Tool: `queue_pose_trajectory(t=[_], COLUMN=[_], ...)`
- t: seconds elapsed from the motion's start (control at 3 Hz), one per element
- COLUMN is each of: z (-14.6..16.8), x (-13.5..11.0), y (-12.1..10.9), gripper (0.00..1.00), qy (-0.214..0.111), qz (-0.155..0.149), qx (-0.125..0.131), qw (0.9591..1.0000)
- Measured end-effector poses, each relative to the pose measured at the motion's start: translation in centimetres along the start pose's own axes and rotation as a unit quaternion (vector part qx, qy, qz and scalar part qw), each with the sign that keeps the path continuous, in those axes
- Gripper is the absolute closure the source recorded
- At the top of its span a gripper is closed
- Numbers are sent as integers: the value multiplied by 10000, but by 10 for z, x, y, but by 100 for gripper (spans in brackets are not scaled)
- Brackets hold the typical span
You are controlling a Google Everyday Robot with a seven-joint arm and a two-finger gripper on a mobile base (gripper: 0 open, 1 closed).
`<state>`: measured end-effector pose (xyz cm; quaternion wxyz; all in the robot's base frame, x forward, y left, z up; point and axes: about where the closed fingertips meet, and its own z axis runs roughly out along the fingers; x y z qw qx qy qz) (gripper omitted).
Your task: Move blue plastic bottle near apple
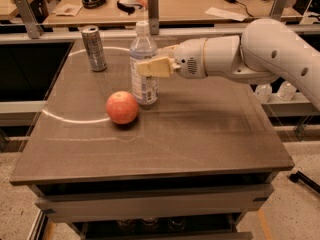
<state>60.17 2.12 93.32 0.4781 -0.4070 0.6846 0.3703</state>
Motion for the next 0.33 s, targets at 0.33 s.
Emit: queue_pose_trajectory(t=[0.33], z=[3], x=[-3], y=[-1], gripper=[82], qy=[87], qz=[49], qx=[-141], qw=[9999])
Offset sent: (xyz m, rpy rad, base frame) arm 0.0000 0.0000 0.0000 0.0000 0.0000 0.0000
